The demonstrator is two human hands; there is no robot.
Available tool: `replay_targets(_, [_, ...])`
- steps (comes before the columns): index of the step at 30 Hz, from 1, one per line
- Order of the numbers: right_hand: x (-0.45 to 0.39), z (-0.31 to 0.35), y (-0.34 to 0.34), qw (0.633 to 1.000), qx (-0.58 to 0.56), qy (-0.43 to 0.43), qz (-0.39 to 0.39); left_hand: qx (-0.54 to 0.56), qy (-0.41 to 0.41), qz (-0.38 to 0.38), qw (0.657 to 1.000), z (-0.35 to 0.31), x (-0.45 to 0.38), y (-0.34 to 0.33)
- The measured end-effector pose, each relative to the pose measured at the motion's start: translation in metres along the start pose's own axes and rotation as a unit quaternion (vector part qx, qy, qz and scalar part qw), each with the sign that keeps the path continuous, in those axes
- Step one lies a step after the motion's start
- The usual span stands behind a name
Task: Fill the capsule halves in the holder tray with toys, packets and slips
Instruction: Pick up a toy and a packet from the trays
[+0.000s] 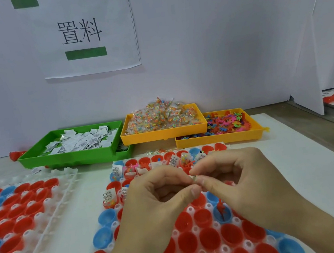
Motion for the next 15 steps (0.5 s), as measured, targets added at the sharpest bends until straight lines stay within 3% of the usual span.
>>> replay_targets(6, [-0.001, -0.001, 0.001, 0.999, -0.007, -0.006, 0.048, -0.085, -0.012, -0.018, 0.996, 0.0, 0.004, -0.001])
replay_targets(15, [-0.004, -0.004, 0.01, 0.999, 0.035, -0.026, 0.028, -0.193, -0.046, 0.042, 0.979, -0.006, 0.005, -0.006])
Point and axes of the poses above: each hand's wrist, its own x-axis away from the middle knuckle, its own y-axis out of the back of the hand, z = x × y, the point moved 3 cm from there along -x, towards the middle knuckle, and after that the axes turned 12 degrees about -y, right-handed, at the moved point
